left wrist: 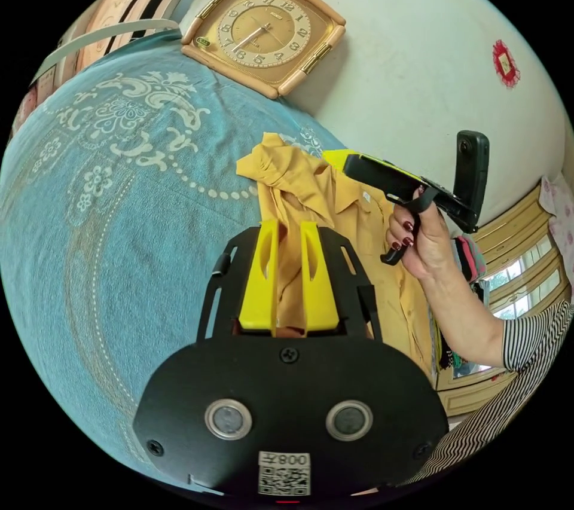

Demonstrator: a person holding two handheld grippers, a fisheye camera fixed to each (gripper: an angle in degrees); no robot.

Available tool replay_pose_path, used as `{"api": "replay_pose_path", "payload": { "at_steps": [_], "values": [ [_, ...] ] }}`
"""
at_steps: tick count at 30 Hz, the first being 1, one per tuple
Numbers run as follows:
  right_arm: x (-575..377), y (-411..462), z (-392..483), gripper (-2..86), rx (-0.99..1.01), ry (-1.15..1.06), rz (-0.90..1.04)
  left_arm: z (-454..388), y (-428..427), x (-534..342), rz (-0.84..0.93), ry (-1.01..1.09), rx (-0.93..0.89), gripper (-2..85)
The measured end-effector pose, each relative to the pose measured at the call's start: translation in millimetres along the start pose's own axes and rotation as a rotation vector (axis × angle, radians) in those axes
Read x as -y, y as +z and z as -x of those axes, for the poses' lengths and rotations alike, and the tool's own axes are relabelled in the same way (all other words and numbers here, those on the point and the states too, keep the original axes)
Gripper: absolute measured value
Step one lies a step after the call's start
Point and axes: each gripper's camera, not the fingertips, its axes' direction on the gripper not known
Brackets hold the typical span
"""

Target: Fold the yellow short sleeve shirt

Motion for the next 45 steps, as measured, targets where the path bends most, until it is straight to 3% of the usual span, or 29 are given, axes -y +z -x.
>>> {"api": "replay_pose_path", "payload": {
  "at_steps": [5,9,13,16,20,23,28,32,39,42,45],
  "values": [
    [5,57,55,6.6,-0.201,-0.221,0.123,-4,3,-1,-0.001,0.045,0.039,5.7],
    [4,104,39,3.0,-0.361,-0.193,0.272,-3,8,0,0.015,0.055,0.086,2.3],
    [0,62,5,1.0,-0.249,-0.072,0.158,-4,-3,-5,-0.049,0.083,0.101,1.3],
    [-4,0,-30,0.6,-0.098,0.013,-0.030,-1,-21,-14,-0.160,0.075,0.113,1.0],
    [-5,-64,-81,0.5,0.252,0.128,-0.313,12,-47,-29,-0.309,0.009,0.131,1.1],
    [13,-63,-94,0.4,0.467,0.136,-0.394,27,-57,-41,-0.376,-0.055,0.143,1.8],
    [55,-9,-89,0.5,0.477,0.177,-0.230,70,-48,-50,-0.363,-0.157,0.111,4.5],
    [72,51,-96,0.7,0.407,0.260,0.058,101,-33,-42,-0.317,-0.203,0.102,6.5],
    [82,-5,-104,1.1,0.382,0.273,-0.030,126,39,25,-0.013,-0.164,0.273,5.4],
    [83,-32,-112,1.1,0.381,0.284,-0.034,126,54,30,0.004,-0.136,0.319,3.6],
    [84,-65,-117,1.1,0.378,0.300,-0.060,124,48,9,-0.102,-0.138,0.361,3.0]
  ]
}}
